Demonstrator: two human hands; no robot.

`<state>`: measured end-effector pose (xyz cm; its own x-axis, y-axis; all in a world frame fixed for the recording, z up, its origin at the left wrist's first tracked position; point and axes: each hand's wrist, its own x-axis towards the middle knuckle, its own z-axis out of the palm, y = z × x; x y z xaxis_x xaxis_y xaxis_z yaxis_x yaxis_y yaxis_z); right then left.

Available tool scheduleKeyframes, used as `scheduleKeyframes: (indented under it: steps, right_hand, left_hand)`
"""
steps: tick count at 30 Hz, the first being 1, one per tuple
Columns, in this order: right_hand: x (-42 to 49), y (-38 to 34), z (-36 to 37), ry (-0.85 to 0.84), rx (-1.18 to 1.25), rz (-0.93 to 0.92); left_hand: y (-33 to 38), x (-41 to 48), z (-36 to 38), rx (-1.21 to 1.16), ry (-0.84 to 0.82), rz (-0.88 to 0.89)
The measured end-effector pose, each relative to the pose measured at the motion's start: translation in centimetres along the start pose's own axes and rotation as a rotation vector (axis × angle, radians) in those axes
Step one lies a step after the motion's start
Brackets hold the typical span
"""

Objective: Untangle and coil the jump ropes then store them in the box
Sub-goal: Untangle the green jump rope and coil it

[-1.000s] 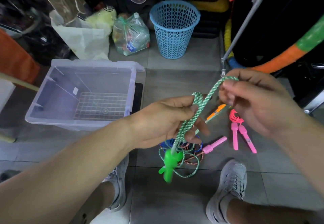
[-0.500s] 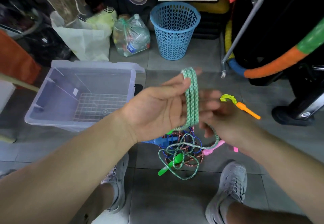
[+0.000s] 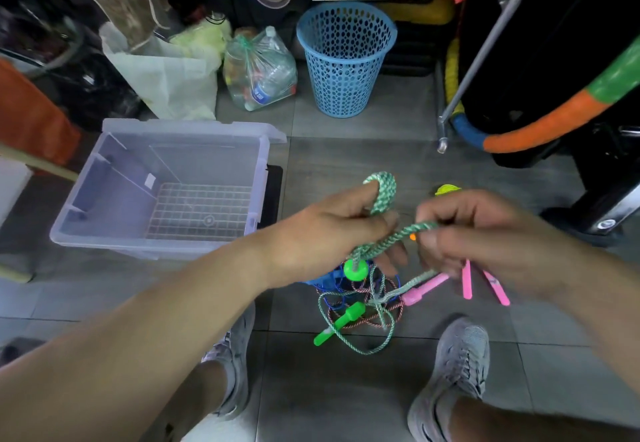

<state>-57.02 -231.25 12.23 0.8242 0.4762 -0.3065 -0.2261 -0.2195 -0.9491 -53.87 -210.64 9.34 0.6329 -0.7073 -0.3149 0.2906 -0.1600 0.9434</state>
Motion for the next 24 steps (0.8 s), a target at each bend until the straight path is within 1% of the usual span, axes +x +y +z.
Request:
scheduleKeyframes:
  steps: [1,3,5,8,10,13,14,16,19,21,23,24]
  right_hand:
    - [0.0,-0.1,-0.5,0.044,0.048,-0.043]
    - [0.2,-0.1,-1.3,0.171,0.065,-0.118]
    - [0.5,0.1,-1.8,0.314,0.06,-0.171]
    - [0.8,0.5,-2.0,0.445,0.005,-0.24]
    - [1.1,0.7,-1.9,0.514,-0.047,-0.246]
    - [1.5,1.0,-1.8,0.613,-0.091,-0.188]
    - [1.7,1.2,-1.8,0.627,-0.09,-0.162]
    - [2.2,1.9,-1.7,0.603,-0.088,-0.079]
    - [2.8,3.0,-0.7,0.531,-0.126,0.048]
    - [2.9,3.5,0.3,0.461,-0.151,0.126]
    - [2.8,3.7,1.3,0.367,-0.266,0.144]
    - [2.7,3.9,1.7,0.332,-0.362,0.12]
  left_hand:
    - [0.1,-0.2,0.2,0.006,-0.023,-0.04]
    - [0.4,-0.5,0.4,-0.022,-0.043,-0.097]
    - [0.7,-0.7,0.3,-0.074,-0.05,-0.114]
    - [1.1,-0.7,0.3,-0.186,-0.102,-0.114]
    - [1.1,-0.7,0.3,-0.251,-0.163,-0.128]
    - [1.2,-0.8,0.2,-0.309,-0.223,-0.131]
    - [1.3,-0.8,0.2,-0.33,-0.23,-0.124]
    - [1.3,-0.6,-0.1,-0.393,-0.205,-0.088]
    - [1.4,0.0,-0.4,-0.497,-0.054,-0.011]
    - [1.8,0.2,-0.5,-0.601,0.041,0.004]
    - [2.1,0.3,-0.3,-0.685,0.094,0.009]
    - [2.1,0.4,-0.3,-0.709,0.13,0.019]
